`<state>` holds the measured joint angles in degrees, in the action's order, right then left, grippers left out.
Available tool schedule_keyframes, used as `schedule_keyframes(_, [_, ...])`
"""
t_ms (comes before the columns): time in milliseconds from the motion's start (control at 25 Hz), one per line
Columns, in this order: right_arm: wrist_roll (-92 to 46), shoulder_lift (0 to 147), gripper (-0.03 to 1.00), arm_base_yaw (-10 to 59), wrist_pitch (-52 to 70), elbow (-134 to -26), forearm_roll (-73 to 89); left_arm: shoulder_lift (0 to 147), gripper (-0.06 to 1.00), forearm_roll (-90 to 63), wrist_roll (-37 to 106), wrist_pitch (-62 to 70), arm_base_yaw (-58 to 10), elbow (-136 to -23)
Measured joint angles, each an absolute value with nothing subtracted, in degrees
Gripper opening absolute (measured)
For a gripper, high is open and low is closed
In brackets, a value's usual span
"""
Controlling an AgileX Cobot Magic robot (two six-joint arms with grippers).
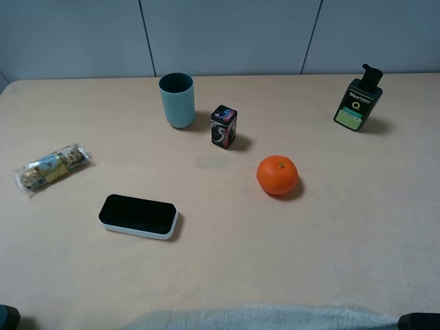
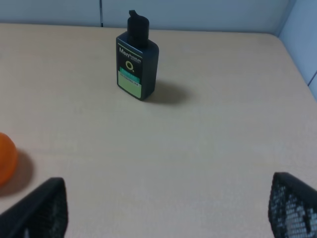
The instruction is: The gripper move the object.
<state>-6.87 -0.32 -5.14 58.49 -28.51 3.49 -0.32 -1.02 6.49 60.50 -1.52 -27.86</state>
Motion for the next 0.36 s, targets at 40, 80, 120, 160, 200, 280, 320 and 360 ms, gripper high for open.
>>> schedule_keyframes(40, [-6.9, -0.3, 0.62, -5.1, 58.5, -28.5, 3.5, -0.3, 0.71, -1.0, 6.5, 60.5, -1.5, -27.9])
schedule_keyframes(80, [-6.9, -0.3, 0.62, -5.1, 58.5, -28.5, 3.5, -0.3, 0.71, -1.0, 6.5, 60.5, -1.5, -27.9])
schedule_keyframes(120, [-6.9, -0.3, 0.62, -5.1, 58.5, -28.5, 3.5, -0.3, 0.71, -1.0, 6.5, 60.5, -1.5, -27.9])
schedule_keyframes(160, [-6.9, -0.3, 0.62, -5.1, 58.5, -28.5, 3.5, -0.3, 0.71, -1.0, 6.5, 60.5, -1.5, -27.9])
schedule_keyframes(200, [-6.9, -0.3, 0.62, -5.1, 58.5, -28.5, 3.5, -0.3, 0.71, -1.0, 6.5, 60.5, -1.5, -27.9])
schedule_keyframes(280, [-6.9, -0.3, 0.62, -5.1, 58.6, -28.5, 3.5, -0.3, 0.71, -1.0, 6.5, 60.5, -1.5, -27.9])
schedule_keyframes(320, [-6.9, -0.3, 0.62, -5.1, 58.6, -28.5, 3.5, -0.3, 0.71, -1.0, 6.5, 60.5, -1.5, -27.9])
schedule_keyframes(360, [-6.9, -0.3, 0.62, -5.1, 58.6, -28.5, 3.5, -0.3, 0.71, -1.0, 6.5, 60.5, -1.5, -27.9])
